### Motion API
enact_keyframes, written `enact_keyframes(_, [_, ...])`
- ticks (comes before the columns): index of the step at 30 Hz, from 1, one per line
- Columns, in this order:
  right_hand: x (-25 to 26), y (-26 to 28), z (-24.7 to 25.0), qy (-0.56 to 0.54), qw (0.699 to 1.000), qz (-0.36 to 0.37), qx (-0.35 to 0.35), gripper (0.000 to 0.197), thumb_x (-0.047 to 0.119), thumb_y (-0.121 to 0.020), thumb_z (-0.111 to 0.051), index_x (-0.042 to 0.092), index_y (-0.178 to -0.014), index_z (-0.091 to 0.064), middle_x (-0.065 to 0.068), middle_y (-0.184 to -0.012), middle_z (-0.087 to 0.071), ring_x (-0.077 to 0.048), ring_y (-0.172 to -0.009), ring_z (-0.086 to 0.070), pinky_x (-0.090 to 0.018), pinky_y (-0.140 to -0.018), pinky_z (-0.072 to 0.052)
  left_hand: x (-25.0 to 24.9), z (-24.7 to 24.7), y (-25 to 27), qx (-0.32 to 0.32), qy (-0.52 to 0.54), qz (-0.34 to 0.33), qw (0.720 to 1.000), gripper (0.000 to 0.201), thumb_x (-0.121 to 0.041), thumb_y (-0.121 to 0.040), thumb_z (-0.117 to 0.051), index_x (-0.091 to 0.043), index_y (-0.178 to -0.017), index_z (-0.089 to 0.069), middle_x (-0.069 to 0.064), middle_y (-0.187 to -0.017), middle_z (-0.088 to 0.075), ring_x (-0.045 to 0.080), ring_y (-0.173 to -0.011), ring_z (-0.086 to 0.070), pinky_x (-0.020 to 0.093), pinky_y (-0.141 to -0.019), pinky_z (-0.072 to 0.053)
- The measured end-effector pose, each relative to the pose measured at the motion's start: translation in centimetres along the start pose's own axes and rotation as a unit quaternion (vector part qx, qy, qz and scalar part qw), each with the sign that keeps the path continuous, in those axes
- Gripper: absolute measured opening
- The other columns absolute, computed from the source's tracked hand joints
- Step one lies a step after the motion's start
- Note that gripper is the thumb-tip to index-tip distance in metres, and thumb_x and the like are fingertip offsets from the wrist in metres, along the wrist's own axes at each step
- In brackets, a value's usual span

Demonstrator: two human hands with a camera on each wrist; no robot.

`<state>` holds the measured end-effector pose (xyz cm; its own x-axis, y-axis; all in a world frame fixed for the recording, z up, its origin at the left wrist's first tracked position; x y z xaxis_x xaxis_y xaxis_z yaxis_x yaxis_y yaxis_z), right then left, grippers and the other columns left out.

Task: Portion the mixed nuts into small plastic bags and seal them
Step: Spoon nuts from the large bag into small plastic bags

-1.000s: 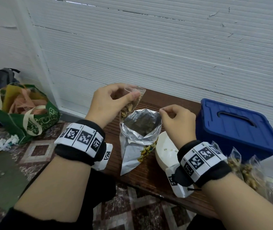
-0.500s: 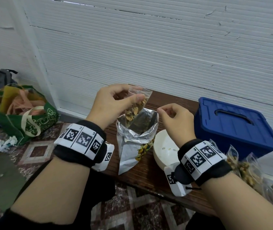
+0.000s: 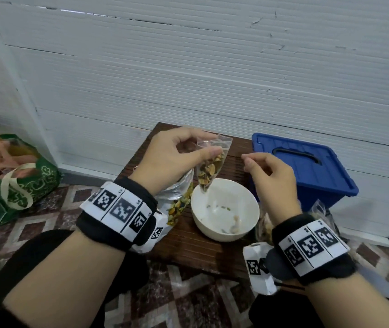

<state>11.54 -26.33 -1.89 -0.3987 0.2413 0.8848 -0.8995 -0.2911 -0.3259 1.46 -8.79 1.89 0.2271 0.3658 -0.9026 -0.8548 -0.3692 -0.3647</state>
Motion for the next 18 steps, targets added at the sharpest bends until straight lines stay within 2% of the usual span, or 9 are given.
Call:
enact_keyframes(2, [-0.9, 0.4, 1.7, -0.01, 1.0, -0.011, -0.013, 0.011, 0.02, -0.093, -0.059, 0.022, -0.093, -0.07, 0.003, -0.082, -0.068, -0.01, -0.08, -0.062, -0.023, -0.07, -0.047, 0.0, -1.9, 0.1, 0.02, -0.011, 0.0, 1.0, 0.027, -0.024, -0.074, -0.08, -0.019, -0.099, -0.075, -0.004, -0.087, -0.073, 0.009, -0.08, -0.067, 0.019, -0.072, -0.055])
enact_keyframes(4, [-1.7, 0.8, 3.4, -0.024, 0.999, -0.021, -0.033, 0.012, 0.019, -0.093, -0.059, 0.024, -0.091, -0.07, 0.003, -0.083, -0.068, -0.007, -0.075, -0.061, -0.021, -0.069, -0.046, 0.2, -3.8, 0.3, 0.036, -0.016, 0.003, 0.999, 0.025, -0.024, -0.075, -0.08, -0.021, -0.099, -0.075, -0.004, -0.088, -0.073, 0.011, -0.08, -0.067, 0.024, -0.074, -0.057])
enact_keyframes(6, [-2.5, 1.1, 5.0, -0.031, 0.998, -0.03, -0.053, 0.013, 0.019, -0.093, -0.059, 0.025, -0.091, -0.07, 0.003, -0.083, -0.068, -0.005, -0.073, -0.06, -0.025, -0.071, -0.048, 0.5, -5.7, 0.5, 0.049, -0.009, 0.017, 0.999, 0.023, -0.025, -0.075, -0.08, -0.024, -0.098, -0.074, -0.002, -0.092, -0.073, 0.013, -0.082, -0.067, 0.031, -0.078, -0.058])
enact_keyframes(9, [-3.6, 1.4, 6.9, -0.033, 0.995, -0.044, -0.078, 0.012, 0.02, -0.092, -0.059, 0.024, -0.091, -0.071, 0.005, -0.083, -0.069, -0.009, -0.083, -0.064, -0.03, -0.078, -0.051, 1.2, -8.3, 0.7, 0.06, 0.009, 0.035, 0.998, 0.019, -0.029, -0.076, -0.079, -0.029, -0.094, -0.074, -0.002, -0.092, -0.073, 0.015, -0.084, -0.068, 0.038, -0.079, -0.058])
enact_keyframes(12, [-4.4, 1.7, 8.4, -0.038, 0.994, -0.051, -0.086, 0.013, 0.02, -0.092, -0.059, 0.024, -0.09, -0.071, 0.006, -0.084, -0.069, -0.007, -0.081, -0.064, -0.029, -0.076, -0.05, 1.6, -10.6, 0.8, 0.073, 0.027, 0.049, 0.996, 0.023, -0.037, -0.076, -0.079, -0.029, -0.096, -0.075, -0.003, -0.096, -0.073, 0.018, -0.089, -0.069, 0.046, -0.081, -0.057])
enact_keyframes(15, [-5.1, 2.0, 10.0, -0.054, 0.992, -0.06, -0.099, 0.014, 0.019, -0.093, -0.058, 0.025, -0.089, -0.071, 0.006, -0.08, -0.068, -0.004, -0.073, -0.06, -0.027, -0.072, -0.048, 1.3, -12.3, 0.7, 0.079, 0.031, 0.053, 0.995, 0.024, -0.036, -0.077, -0.078, -0.026, -0.098, -0.075, -0.004, -0.098, -0.073, 0.017, -0.09, -0.069, 0.046, -0.083, -0.057])
enact_keyframes(18, [-5.8, 2.3, 11.7, -0.08, 0.987, -0.072, -0.118, 0.016, 0.018, -0.094, -0.057, 0.024, -0.088, -0.071, 0.004, -0.077, -0.066, -0.009, -0.067, -0.056, -0.029, -0.069, -0.046, 1.1, -13.7, 0.4, 0.086, 0.04, 0.057, 0.994, 0.022, -0.033, -0.079, -0.077, -0.024, -0.099, -0.074, -0.001, -0.097, -0.073, 0.023, -0.087, -0.069, 0.046, -0.086, -0.056])
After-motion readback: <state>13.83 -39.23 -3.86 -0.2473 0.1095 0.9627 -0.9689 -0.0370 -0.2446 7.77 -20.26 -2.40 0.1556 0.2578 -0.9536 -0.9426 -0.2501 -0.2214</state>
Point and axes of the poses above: each hand's wrist, its own y-axis away from the middle knuckle, its own z-axis out of the back of the hand, x = y × z, the point moved 5 cm from there along -y, towards the middle knuckle
